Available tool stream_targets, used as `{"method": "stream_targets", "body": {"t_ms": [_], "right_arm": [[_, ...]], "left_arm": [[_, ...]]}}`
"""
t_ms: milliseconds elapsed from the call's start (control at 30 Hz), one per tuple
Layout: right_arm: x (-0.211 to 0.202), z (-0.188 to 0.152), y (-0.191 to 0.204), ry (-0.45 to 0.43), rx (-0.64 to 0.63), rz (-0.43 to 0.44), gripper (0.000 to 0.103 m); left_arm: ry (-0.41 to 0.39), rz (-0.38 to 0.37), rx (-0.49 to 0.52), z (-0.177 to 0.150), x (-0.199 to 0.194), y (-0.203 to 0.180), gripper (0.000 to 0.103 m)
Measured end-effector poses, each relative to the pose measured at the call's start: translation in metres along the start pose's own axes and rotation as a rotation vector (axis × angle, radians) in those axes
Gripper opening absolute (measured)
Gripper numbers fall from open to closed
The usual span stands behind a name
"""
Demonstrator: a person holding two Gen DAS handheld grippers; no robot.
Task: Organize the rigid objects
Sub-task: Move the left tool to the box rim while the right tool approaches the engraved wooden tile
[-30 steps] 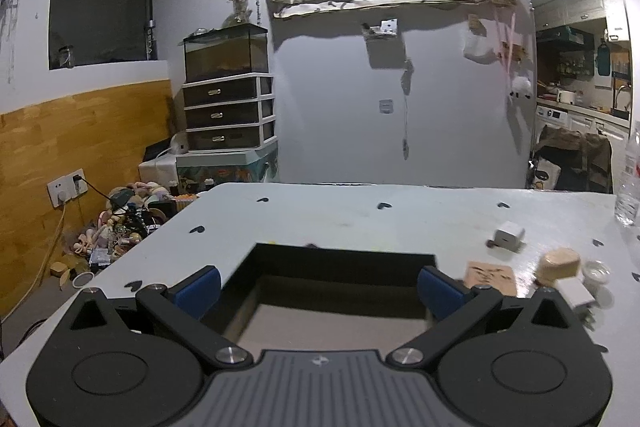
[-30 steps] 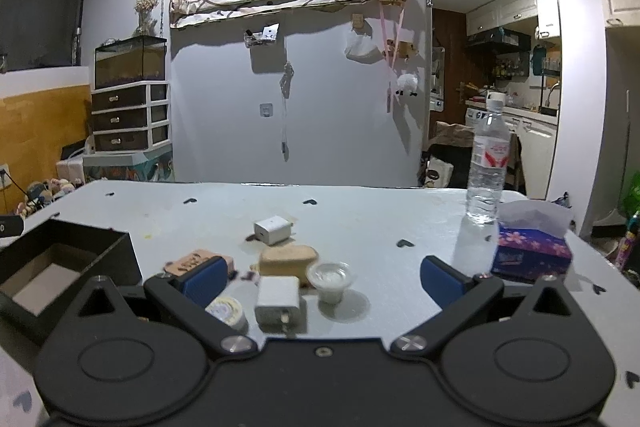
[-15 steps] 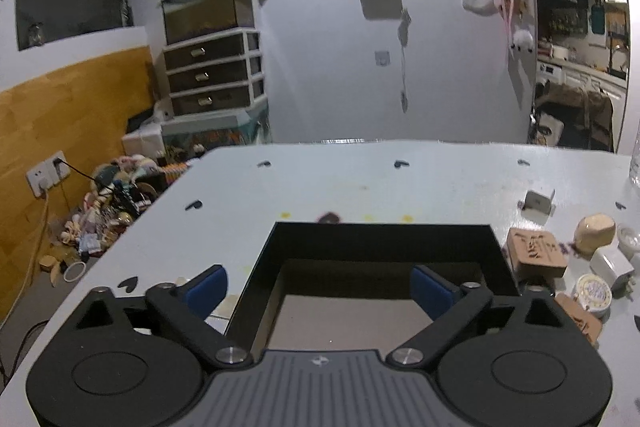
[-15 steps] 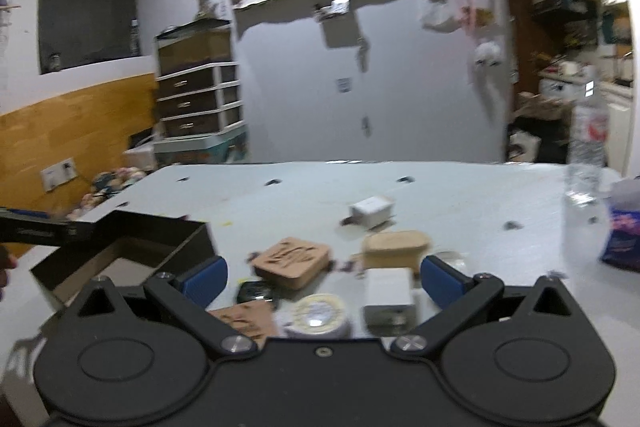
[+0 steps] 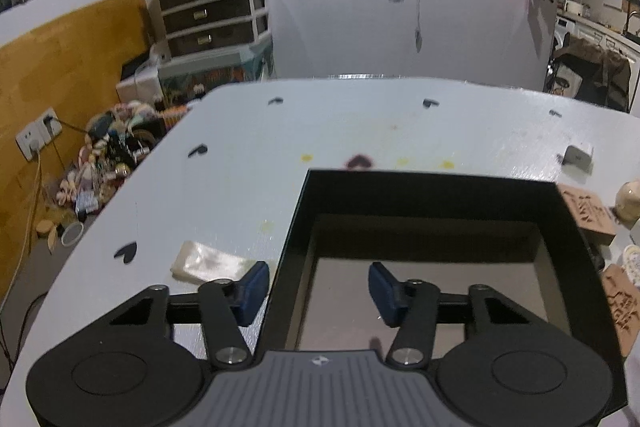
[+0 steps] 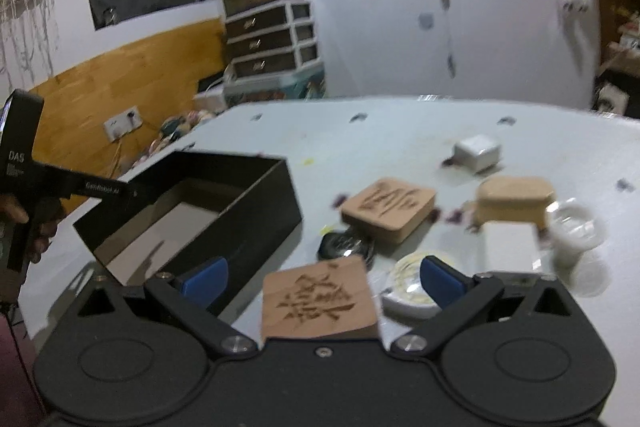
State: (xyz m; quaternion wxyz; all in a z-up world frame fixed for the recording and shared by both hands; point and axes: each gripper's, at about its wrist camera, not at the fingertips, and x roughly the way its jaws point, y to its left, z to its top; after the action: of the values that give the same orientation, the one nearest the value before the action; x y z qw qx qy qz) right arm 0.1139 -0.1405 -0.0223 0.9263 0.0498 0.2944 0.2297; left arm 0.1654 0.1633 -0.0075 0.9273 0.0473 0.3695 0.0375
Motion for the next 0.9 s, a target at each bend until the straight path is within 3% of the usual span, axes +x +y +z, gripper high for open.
{"method": "stream_targets", "body": {"t_ms": [267, 400, 533, 667, 900], "right_arm": [[0.033, -0.003, 0.003, 0.102, -0.027, 0.01, 0.1], [0.038, -0.003, 0.014, 0.116, -0.084, -0.008, 0.097], [0.042, -0.004, 0.024, 0.134, -0.141, -0.031, 0.095], [0.044, -0.003, 0.025, 0.136, -0.158, -0.072, 0.079], [0.038, -0.004, 0.024, 0.139, -0.167, -0.086, 0.078]], "left_arm": [[0.071, -0.012, -0.013, 0.001, 0.012, 0.01, 0.034], [0.097, 0.014, -0.01, 0.003, 0.02, 0.014, 0.016], [0.111, 0.019, 0.0, 0.003, 0.027, 0.015, 0.014], [0.111, 0.01, -0.025, 0.005, 0.028, 0.017, 0.013], [0.105, -0.026, -0.028, -0.001, 0.018, 0.013, 0.005]]}}
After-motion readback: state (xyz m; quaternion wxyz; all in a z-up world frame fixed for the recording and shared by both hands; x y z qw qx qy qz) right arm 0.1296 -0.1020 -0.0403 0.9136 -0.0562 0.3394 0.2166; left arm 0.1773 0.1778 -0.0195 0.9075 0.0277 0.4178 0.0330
